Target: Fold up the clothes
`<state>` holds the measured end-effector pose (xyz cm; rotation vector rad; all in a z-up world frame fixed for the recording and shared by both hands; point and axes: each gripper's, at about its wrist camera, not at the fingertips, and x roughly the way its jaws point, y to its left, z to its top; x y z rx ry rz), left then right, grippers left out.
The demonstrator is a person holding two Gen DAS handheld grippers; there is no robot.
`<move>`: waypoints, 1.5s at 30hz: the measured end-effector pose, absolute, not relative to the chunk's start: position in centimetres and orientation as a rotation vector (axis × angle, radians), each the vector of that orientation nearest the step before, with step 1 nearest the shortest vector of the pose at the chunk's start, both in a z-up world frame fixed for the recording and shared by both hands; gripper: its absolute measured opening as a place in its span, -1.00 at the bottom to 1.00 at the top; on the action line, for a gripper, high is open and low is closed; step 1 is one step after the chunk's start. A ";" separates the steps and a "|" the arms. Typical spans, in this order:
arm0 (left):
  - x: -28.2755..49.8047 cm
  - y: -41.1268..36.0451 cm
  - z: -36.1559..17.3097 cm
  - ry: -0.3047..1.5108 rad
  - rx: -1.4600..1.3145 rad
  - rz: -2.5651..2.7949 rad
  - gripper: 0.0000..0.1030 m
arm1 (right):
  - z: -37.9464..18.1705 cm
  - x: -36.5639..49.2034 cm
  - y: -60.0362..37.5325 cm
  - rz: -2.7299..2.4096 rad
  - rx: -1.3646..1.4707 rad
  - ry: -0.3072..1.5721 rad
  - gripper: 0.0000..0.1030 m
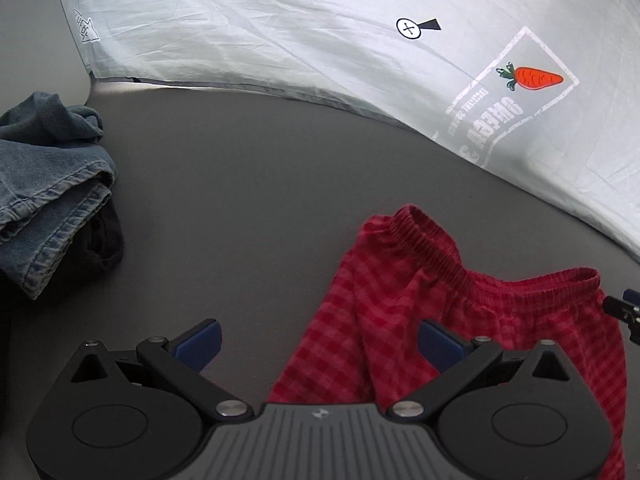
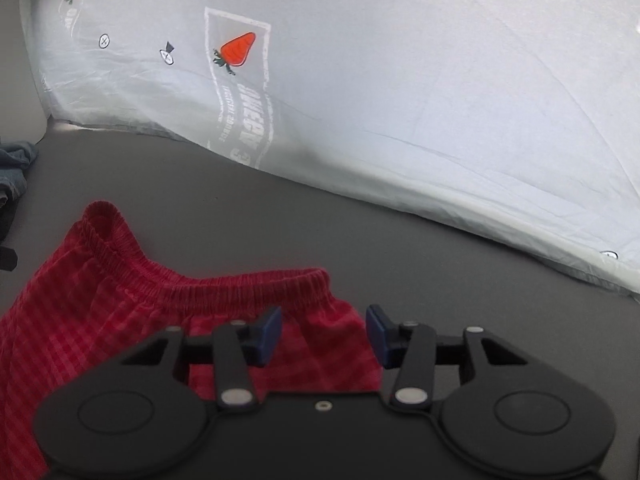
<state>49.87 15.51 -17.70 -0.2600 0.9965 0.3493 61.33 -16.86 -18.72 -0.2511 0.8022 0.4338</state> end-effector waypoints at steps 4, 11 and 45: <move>47.6 16.3 -18.8 1.020 -0.217 0.414 1.00 | -21.8 64.2 -14.2 0.506 -0.370 0.883 -0.42; 42.4 17.1 -20.1 1.087 -0.147 0.497 0.99 | -22.2 70.2 -17.4 0.317 -0.147 0.883 -0.85; 33.0 18.4 -17.8 1.028 -0.261 0.705 -0.36 | -21.4 35.3 -30.9 0.049 -0.117 0.951 0.01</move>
